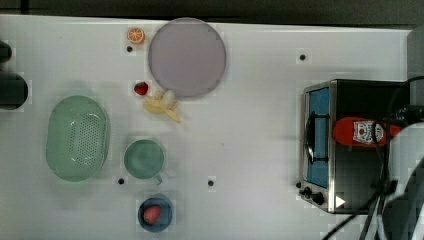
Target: Pick Ketchup from oven and place it on table.
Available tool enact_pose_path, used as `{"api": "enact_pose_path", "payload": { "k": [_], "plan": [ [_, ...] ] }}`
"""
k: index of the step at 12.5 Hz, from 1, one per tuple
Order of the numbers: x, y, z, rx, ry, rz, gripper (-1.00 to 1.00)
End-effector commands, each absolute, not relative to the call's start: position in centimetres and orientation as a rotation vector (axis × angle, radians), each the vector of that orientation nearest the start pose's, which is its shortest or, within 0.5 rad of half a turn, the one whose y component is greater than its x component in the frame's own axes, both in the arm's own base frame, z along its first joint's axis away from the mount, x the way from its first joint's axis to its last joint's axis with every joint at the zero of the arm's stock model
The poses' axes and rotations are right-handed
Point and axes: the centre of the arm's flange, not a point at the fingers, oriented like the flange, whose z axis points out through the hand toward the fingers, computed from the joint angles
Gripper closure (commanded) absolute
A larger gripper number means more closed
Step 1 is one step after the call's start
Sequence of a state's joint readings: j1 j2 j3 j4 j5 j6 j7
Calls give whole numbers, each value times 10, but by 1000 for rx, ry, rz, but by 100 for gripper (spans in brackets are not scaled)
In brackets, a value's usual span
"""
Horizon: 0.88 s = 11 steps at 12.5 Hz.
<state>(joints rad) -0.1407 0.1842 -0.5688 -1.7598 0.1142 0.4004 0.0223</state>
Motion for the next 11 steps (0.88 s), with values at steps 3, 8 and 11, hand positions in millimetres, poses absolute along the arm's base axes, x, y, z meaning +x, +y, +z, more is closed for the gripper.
{"api": "enact_pose_path", "payload": {
  "k": [3,8,11],
  "plan": [
    [518,-385,423,-2203,2233,-67,-100],
    [517,-390,381,-2192,2271,10,-100],
    [514,-389,370,-2177,2277,34,-100]
  ]
}}
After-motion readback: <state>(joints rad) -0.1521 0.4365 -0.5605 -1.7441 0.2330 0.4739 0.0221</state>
